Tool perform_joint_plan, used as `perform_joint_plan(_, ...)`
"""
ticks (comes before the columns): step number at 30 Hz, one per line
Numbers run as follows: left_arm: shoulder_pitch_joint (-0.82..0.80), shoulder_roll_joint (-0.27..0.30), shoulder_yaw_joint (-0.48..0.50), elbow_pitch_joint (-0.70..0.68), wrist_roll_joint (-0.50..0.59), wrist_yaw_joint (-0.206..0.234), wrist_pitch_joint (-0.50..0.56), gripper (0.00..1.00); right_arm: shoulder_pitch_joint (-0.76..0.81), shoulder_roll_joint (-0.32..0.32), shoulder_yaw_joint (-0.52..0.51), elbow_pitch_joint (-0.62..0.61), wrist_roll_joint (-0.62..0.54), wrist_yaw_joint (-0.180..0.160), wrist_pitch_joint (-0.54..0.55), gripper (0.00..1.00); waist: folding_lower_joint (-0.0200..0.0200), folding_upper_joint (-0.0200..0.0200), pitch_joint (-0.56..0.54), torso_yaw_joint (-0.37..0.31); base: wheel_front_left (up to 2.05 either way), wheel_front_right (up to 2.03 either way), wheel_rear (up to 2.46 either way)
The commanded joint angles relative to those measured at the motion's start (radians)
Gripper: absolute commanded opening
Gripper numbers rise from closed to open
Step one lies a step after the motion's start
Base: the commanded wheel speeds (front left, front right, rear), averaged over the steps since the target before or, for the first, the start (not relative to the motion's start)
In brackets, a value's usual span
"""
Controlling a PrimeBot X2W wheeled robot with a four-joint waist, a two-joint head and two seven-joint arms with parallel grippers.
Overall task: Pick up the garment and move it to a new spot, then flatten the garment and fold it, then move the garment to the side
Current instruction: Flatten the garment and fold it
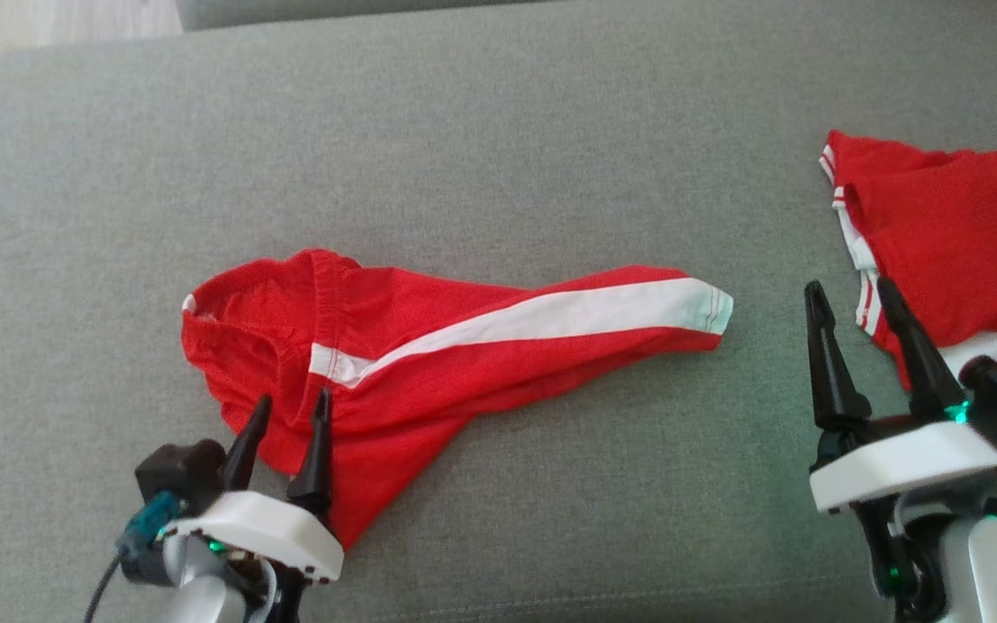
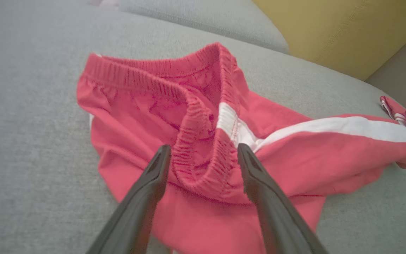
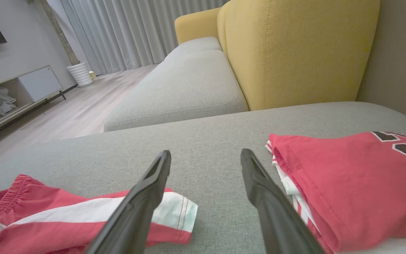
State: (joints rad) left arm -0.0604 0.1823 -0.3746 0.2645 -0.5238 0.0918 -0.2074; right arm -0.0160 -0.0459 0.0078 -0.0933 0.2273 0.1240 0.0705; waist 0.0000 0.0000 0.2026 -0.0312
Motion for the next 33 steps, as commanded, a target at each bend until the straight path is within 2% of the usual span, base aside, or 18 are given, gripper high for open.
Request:
perform_joint_plan(1,-0.004,0.007,0.039,-0.041,0.036,0.024,-0.031,1.0,0.002,-0.004,0.018,-0.046,-0.014,0.007,0.003,1.0,0.0,0.0,-0.023,0.002,0.0,0.0,0.0)
perform_joint_plan(5,0.009,0.006,0.053,-0.109,0.117,0.071,-0.051,1.0,0.007,-0.004,0.021,-0.059,-0.042,0.007,0.005,1.0,0.0,0.0,-0.051,0.009,0.0,0.0,0.0)
perform_joint_plan(12,0.014,0.02,0.067,-0.226,0.234,0.114,-0.054,1.0,0.017,-0.006,0.041,-0.068,-0.083,0.007,0.018,1.0,0.0,0.0,-0.092,0.016,0.0,0.0,0.0)
perform_joint_plan(22,0.064,0.062,0.075,-0.296,0.291,0.122,-0.053,1.0,0.052,-0.007,0.07,-0.071,-0.092,0.007,0.031,1.0,0.0,0.0,-0.143,0.0,0.0,0.0,0.0)
perform_joint_plan(33,0.096,0.076,0.072,-0.308,0.286,0.135,-0.033,1.0,0.075,-0.007,0.072,-0.078,-0.091,0.007,0.036,1.0,0.0,0.0,-0.159,-0.001,0.0,0.0,0.0)
